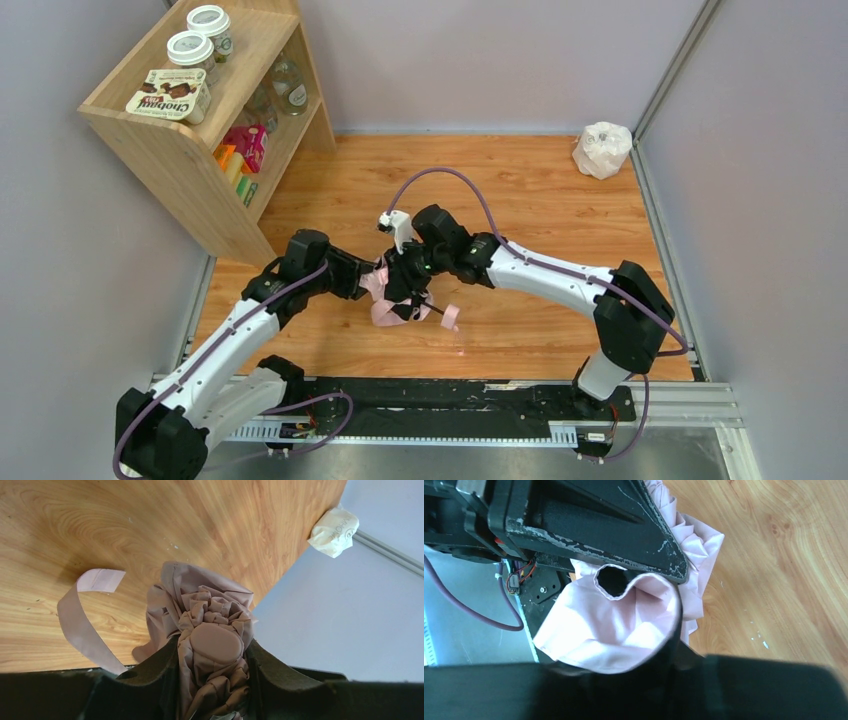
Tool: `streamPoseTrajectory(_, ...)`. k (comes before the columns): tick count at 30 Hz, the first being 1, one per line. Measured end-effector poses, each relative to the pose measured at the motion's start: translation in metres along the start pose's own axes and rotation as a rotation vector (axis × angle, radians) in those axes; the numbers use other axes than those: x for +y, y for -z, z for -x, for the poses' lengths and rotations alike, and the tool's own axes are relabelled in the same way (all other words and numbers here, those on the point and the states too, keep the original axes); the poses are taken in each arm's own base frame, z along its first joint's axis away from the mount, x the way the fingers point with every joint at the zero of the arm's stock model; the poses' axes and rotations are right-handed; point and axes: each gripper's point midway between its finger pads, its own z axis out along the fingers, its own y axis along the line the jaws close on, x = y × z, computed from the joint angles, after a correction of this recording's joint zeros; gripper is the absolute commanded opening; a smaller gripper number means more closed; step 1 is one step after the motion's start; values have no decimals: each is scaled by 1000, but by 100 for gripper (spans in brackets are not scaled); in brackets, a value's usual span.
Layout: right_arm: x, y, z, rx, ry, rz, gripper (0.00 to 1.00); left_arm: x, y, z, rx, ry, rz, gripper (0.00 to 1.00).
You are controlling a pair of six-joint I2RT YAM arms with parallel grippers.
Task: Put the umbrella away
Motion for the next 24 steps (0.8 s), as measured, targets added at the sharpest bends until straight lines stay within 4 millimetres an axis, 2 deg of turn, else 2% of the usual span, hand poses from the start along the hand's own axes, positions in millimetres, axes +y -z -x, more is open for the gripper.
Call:
streamPoseTrajectory(4,1,-1,-1,0,-7,-5,0,1,0,0,-4,-1,8,0)
streamPoseTrajectory(5,1,-1,-1,-2,-13,-5,0,1,0,0,-6,-3,8,19)
streamPoseTrajectory(6,1,-2,-1,-4,-21,-4,0,1,0,1,-7,-7,8,32)
streamPoseTrajectory(7,1,-2,-1,-7,-29,-4,0,1,0,1,-9,-12,7,55)
streamPoseTrajectory(8,1,-2,-1,-13,-39,-1,0,1,0,1,-10,-19,6,66)
streamPoseTrajectory(9,1,-2,-1,-21,-58,4,0,2,0,1,-12,-34,5,71)
streamPoseTrajectory(16,-2,3,4,-69,-245,86,0,-11,13,-2,-23,-174,-76,73)
streamPoseTrajectory(24,6,16,20,-106,-307,149,0,-23,26,-4,-30,-298,-133,74)
